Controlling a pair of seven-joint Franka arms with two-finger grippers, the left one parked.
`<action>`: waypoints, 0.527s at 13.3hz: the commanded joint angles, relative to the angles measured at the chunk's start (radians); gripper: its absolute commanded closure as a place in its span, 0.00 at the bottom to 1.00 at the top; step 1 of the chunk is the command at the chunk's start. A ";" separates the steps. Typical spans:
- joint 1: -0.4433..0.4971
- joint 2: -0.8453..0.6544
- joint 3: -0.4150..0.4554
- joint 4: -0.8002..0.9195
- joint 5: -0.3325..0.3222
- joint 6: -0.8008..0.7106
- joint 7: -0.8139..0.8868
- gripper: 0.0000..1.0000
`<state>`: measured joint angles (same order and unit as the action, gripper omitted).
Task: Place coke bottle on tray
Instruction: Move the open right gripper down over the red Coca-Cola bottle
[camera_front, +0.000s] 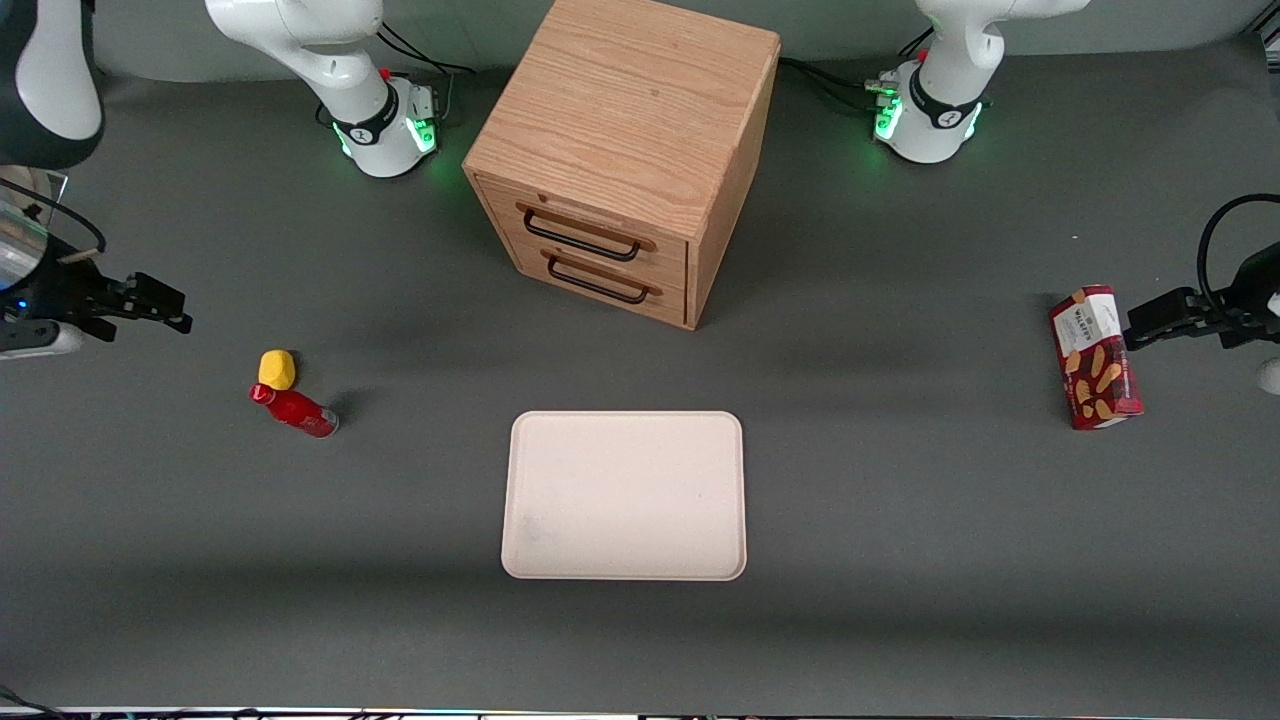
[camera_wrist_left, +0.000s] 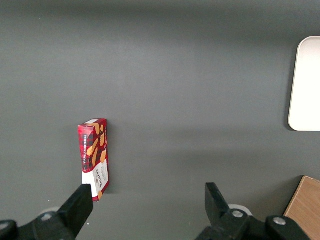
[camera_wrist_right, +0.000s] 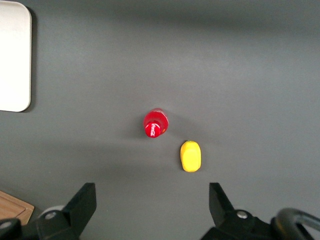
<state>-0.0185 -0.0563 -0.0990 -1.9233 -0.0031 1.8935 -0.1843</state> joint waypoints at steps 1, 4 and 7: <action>0.008 0.039 -0.004 -0.077 0.009 0.120 -0.023 0.00; 0.009 0.055 -0.002 -0.195 0.011 0.296 -0.023 0.00; 0.009 0.075 -0.002 -0.272 0.011 0.421 -0.023 0.00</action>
<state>-0.0140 0.0324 -0.0977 -2.1410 -0.0028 2.2479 -0.1843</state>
